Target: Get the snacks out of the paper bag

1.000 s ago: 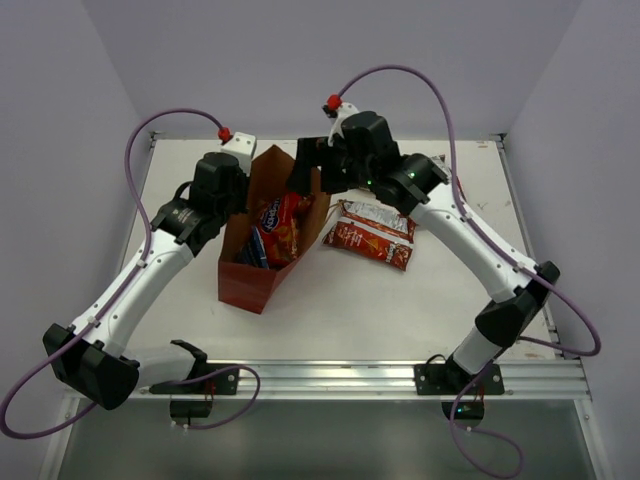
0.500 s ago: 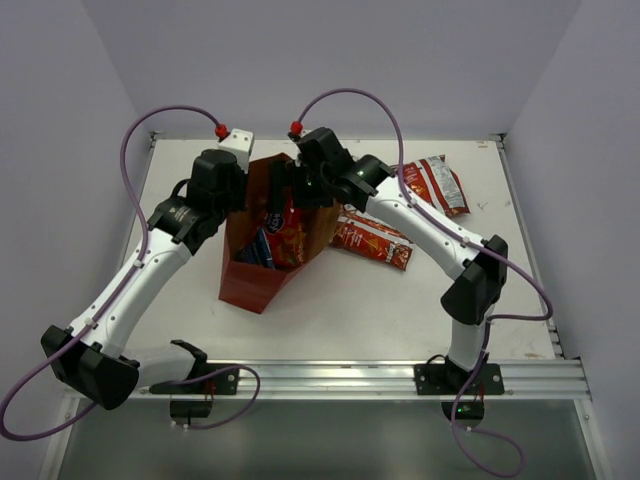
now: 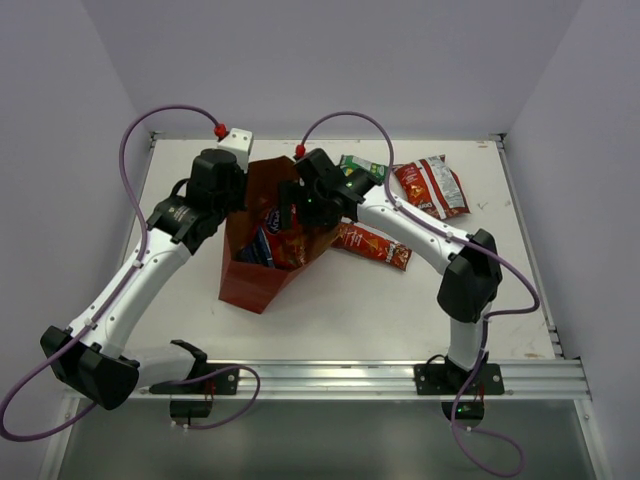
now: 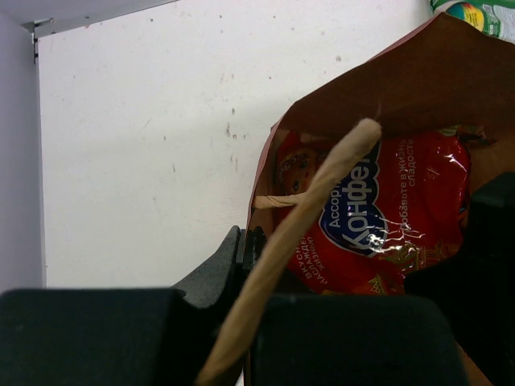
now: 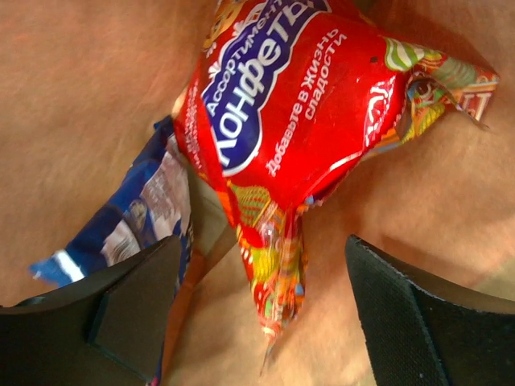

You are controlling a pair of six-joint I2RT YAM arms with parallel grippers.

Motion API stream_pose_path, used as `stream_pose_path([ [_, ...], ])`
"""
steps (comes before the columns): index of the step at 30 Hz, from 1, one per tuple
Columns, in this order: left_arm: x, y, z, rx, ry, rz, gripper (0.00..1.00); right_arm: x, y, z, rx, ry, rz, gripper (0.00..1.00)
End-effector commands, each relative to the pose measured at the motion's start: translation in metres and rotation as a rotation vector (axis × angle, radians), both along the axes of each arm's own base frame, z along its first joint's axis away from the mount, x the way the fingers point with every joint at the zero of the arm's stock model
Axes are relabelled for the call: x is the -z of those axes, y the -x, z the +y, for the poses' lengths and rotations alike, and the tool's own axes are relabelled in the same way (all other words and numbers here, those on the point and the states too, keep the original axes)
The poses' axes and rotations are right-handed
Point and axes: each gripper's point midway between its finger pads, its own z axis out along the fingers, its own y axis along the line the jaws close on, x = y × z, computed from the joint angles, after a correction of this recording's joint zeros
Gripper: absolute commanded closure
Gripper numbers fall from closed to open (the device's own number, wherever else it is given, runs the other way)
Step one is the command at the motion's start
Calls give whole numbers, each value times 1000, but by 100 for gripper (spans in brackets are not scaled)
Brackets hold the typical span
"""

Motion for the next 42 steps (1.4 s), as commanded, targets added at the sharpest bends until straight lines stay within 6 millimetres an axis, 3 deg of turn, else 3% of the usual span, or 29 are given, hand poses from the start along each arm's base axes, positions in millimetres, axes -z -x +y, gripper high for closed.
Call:
stream_pose_path([
  [1, -49, -4, -4, -2, 85, -137, 100, 8, -14, 7, 29, -17, -42, 17],
  [4, -48, -3, -5, -2, 90, -133, 100, 10, -17, 13, 23, -35, -55, 24],
  [8, -47, -3, -6, -1, 95, -131, 100, 8, -21, 15, 22, -54, -81, 46],
  [10, -48, -3, -6, -3, 95, -132, 100, 4, -22, 14, 21, -56, -99, 63],
  [13, -47, -4, -5, -4, 92, -130, 100, -17, -22, 16, -8, -90, -150, 80],
  [14, -46, -4, -6, -4, 91, -129, 100, -27, -22, 15, -16, -100, -165, 90],
  [16, -45, -4, -6, -4, 90, -126, 100, -44, -21, 17, -39, -122, -197, 99],
  [20, -42, -6, -7, -4, 88, -122, 100, -79, -17, 17, -78, -174, -255, 100],
  [27, -36, -8, -6, -9, 73, -109, 100, -176, -1, 18, -157, -330, -392, 100],
  [33, -32, -8, -6, -9, 71, -102, 100, -231, 14, 17, -219, -427, -468, 100],
  [36, -33, -8, -8, -2, 77, -102, 100, -240, 18, 21, -249, -454, -479, 100],
  [40, -36, -8, -8, -1, 84, -105, 100, -227, 18, 27, -268, -445, -446, 100],
  [42, -33, -7, -7, -7, 76, -99, 100, -233, 22, 27, -283, -463, -452, 100],
])
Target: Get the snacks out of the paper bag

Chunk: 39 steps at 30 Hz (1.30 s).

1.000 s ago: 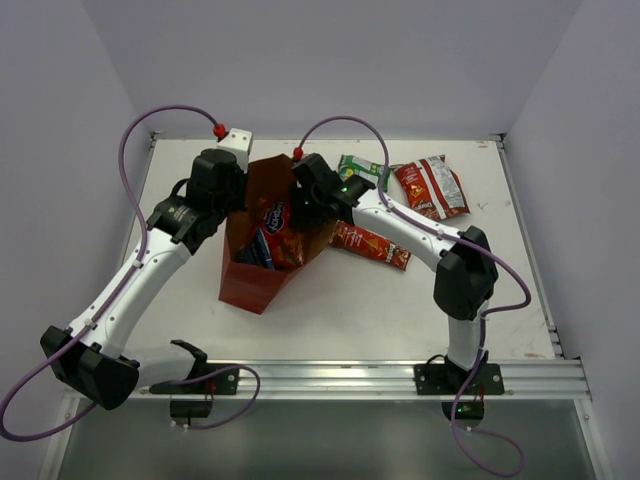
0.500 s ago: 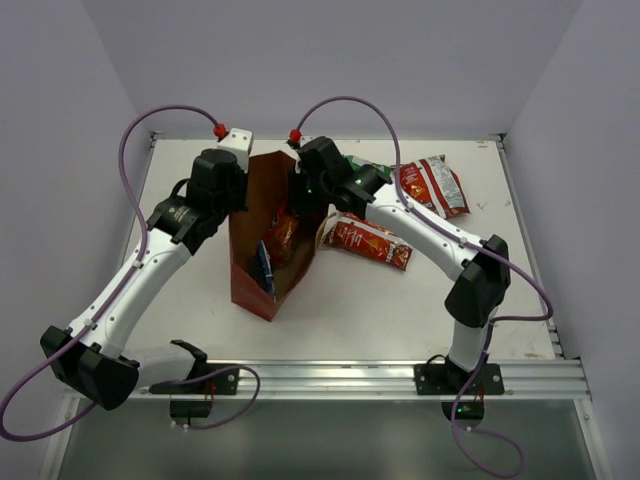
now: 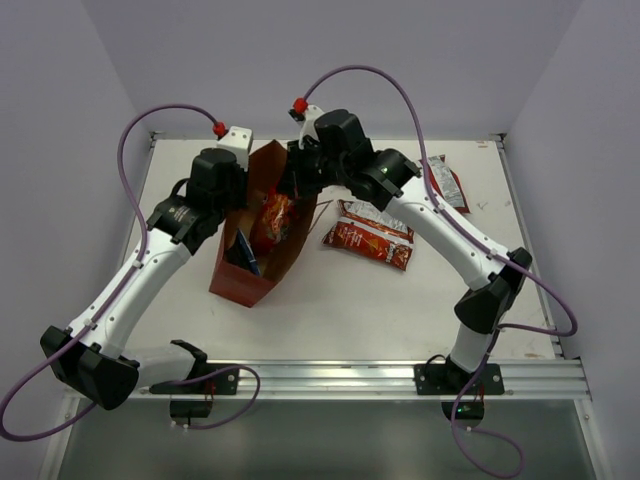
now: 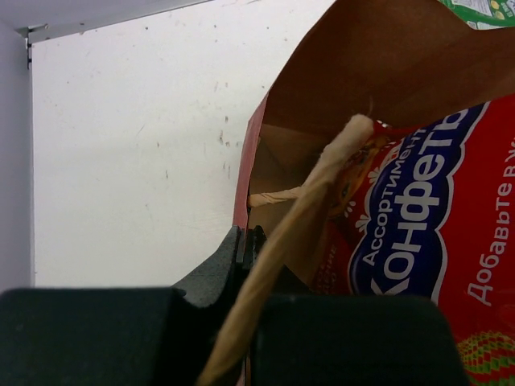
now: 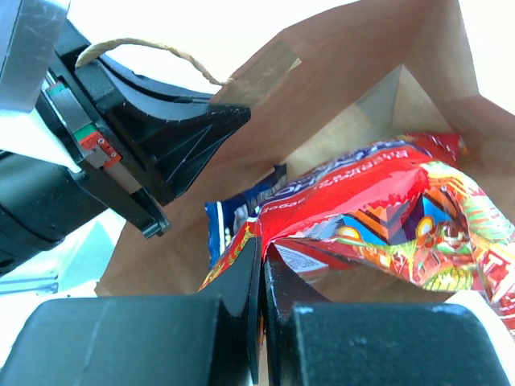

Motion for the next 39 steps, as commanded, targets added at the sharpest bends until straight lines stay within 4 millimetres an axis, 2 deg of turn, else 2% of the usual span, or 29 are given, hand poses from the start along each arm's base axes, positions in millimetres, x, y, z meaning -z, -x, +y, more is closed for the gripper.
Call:
stream_pose_path([
  [1, -29, -5, -2, -9, 44, -81, 100, -85, 13, 4, -72, -199, -164, 100],
  [4, -22, -4, 2, -27, 30, -62, 100, -110, 17, -2, -77, -228, -221, 100],
  [8, -13, -4, 4, -50, 23, -33, 100, -168, 22, -22, -51, -312, -332, 100],
  [10, -11, -4, 4, -56, 26, -30, 100, -190, 24, -34, -37, -351, -364, 100],
  [11, -11, -5, 4, -58, 23, -28, 100, -209, 28, -41, -32, -384, -400, 100],
  [14, -6, -6, 5, -66, 15, -18, 100, -238, 35, -59, -13, -438, -456, 100],
  [19, 0, -7, 8, -88, 5, -9, 100, -266, 42, -94, 52, -493, -529, 100],
  [21, -2, -9, 9, -97, 5, -14, 100, -274, 47, -113, 87, -510, -542, 100],
  [23, -2, -11, 10, -105, -1, -16, 100, -273, 42, -133, 141, -500, -551, 100],
  [25, -1, -15, 12, -119, -18, -15, 100, -282, 47, -160, 205, -502, -591, 100],
  [26, -1, -16, 14, -127, -25, -17, 100, -275, 44, -166, 224, -473, -602, 100],
  [27, 0, -17, 16, -140, -37, -18, 100, -281, 54, -179, 246, -475, -634, 100],
  [28, 2, -20, 18, -148, -48, -12, 100, -281, 56, -188, 268, -463, -651, 100],
  [29, 2, -21, 20, -158, -50, -13, 100, -269, 50, -192, 299, -432, -643, 100],
  [30, -1, -24, 22, -172, -53, -21, 100, -269, 59, -204, 322, -419, -672, 100],
  [31, 0, -26, 22, -176, -56, -20, 100, -263, 57, -209, 347, -403, -669, 100],
  [32, -5, -29, 22, -179, -51, -29, 100, -240, 49, -211, 376, -356, -630, 100],
  [34, -5, -35, 23, -192, -56, -34, 100, -218, 50, -219, 402, -308, -590, 100],
  [36, -12, -40, 22, -199, -55, -49, 100, -173, 40, -214, 406, -232, -500, 100],
  [37, -12, -44, 23, -204, -63, -48, 100, -159, 40, -214, 403, -211, -477, 100],
  [38, -16, -46, 22, -210, -61, -57, 100, -122, 34, -209, 401, -154, -400, 100],
  [39, -17, -48, 23, -211, -66, -60, 100, -103, 32, -206, 391, -127, -365, 100],
])
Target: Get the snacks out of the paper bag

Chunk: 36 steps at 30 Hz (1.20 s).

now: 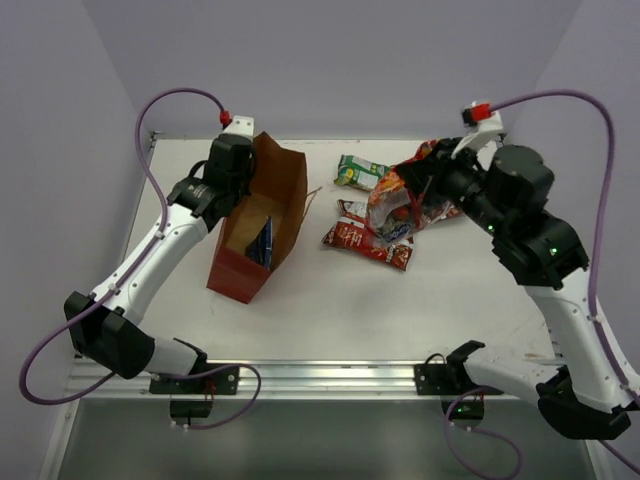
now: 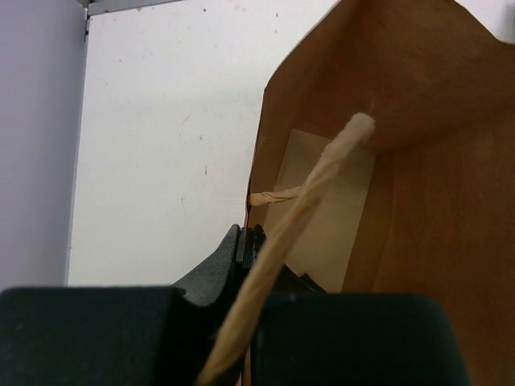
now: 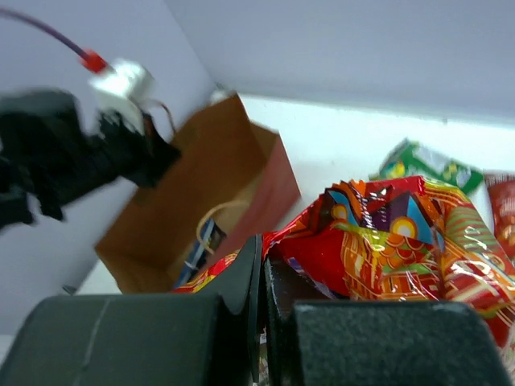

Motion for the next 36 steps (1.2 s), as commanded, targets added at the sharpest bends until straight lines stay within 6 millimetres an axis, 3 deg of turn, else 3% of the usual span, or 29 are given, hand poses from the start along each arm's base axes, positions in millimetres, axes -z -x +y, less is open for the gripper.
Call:
stream_pose_path([
  [1, -35, -17, 5, -44, 9, -105, 100, 48, -18, 12, -5, 49, 73, 100],
  [2, -38, -19, 6, -50, 7, -112, 100, 79, -21, 19, -26, 75, 141, 100],
  [3, -39, -21, 8, -56, -3, -116, 100, 93, -13, 34, -121, 78, 174, 100],
  [4, -39, -23, 10, -62, -7, -115, 100, 95, -12, 46, -188, 63, 151, 100],
  [5, -41, -24, 10, -62, -7, -120, 100, 127, -11, 59, -242, 79, 205, 100],
  [6, -42, -25, 10, -63, -8, -121, 100, 136, 2, 77, -342, 73, 220, 100],
  [8, -44, -27, 12, -68, -9, -126, 100, 156, 5, 105, -430, 98, 230, 100],
  [10, -45, -28, 14, -72, -14, -128, 100, 155, 30, 137, -581, 100, 230, 100],
  [13, -45, -28, 15, -70, -21, -130, 100, 166, 40, 156, -661, 20, 276, 100],
  [15, -46, -28, 16, -68, -25, -134, 100, 176, 41, 155, -646, 14, 300, 100],
  [21, -45, -30, 13, -46, -29, -133, 100, 244, 39, 115, -492, 82, 472, 100],
  [22, -45, -30, 12, -40, -27, -131, 100, 270, 44, 104, -460, 107, 555, 100],
  [24, -43, -31, 7, -21, -15, -127, 100, 297, 45, 89, -394, 152, 619, 100],
  [25, -43, -31, 7, -17, -13, -126, 100, 323, 53, 78, -369, 202, 686, 100],
  [28, -43, -29, 6, -5, -12, -124, 100, 365, 69, 56, -317, 307, 838, 100],
  [33, -45, -25, 4, 17, -1, -131, 100, 408, 85, 36, -241, 385, 1012, 99],
  [34, -44, -25, 3, 22, 1, -130, 100, 407, 79, 37, -224, 395, 1010, 94],
  [35, -44, -24, 1, 37, 7, -131, 100, 411, 76, 37, -212, 414, 1025, 79],
  [36, -46, -23, 0, 45, 10, -135, 100, 407, 70, 38, -201, 425, 1015, 75],
])
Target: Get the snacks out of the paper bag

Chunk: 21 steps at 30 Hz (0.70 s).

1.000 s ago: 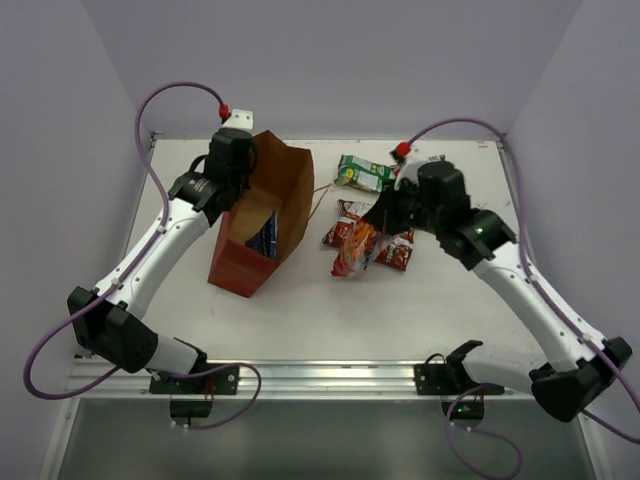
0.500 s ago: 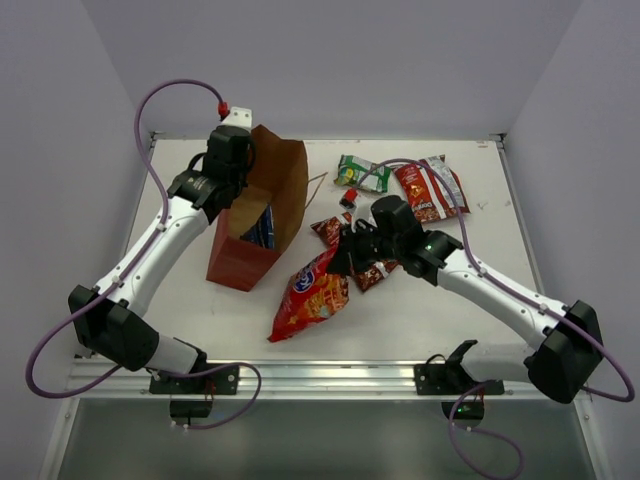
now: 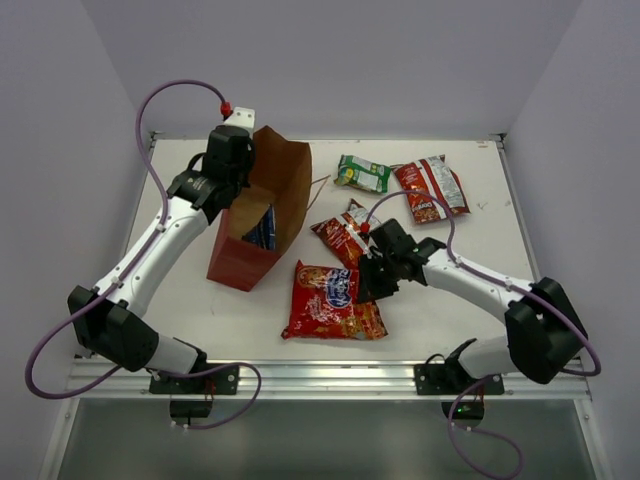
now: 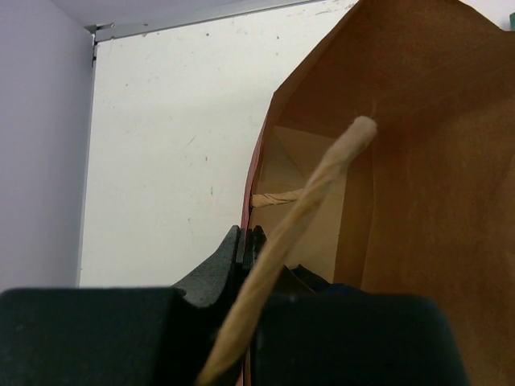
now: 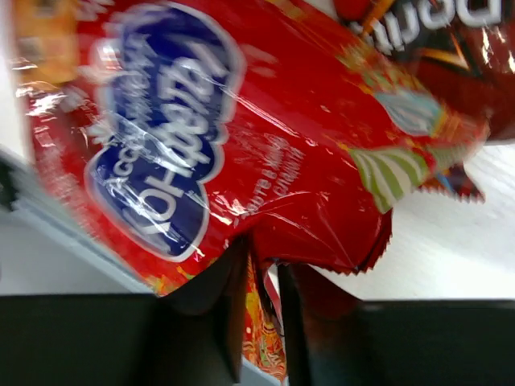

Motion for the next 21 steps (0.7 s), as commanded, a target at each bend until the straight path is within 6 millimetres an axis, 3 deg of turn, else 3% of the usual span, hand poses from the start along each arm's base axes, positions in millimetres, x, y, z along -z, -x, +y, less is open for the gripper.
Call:
stream_pose_path([
  [1, -32, -3, -4, 41, 40, -105, 100, -11, -17, -3, 36, 74, -21, 72],
  [3, -36, -1, -5, 55, 48, -121, 100, -29, -31, -8, 59, 101, -102, 49],
  [5, -37, 0, -5, 62, 47, -125, 100, -63, -54, -14, 97, 125, -226, 29],
  [8, -39, 2, -4, 70, 43, -135, 100, -121, -76, -24, 149, 147, -375, 15],
  [9, -39, 3, -4, 73, 43, -136, 100, -154, -82, -24, 168, 119, -436, 14],
  [12, -39, 3, -4, 76, 40, -134, 100, -205, -90, -22, 182, 66, -532, 13],
  [13, -39, 3, -4, 76, 40, -134, 100, -241, -96, -17, 187, 8, -598, 13],
  [16, -39, 3, -4, 75, 38, -134, 100, -299, -101, -1, 175, -119, -686, 13],
  [19, -37, 3, -5, 77, 47, -129, 100, -343, -102, 22, 132, -250, -737, 13],
  [21, -36, 3, -6, 76, 52, -127, 100, -349, -108, 44, 100, -302, -735, 14],
])
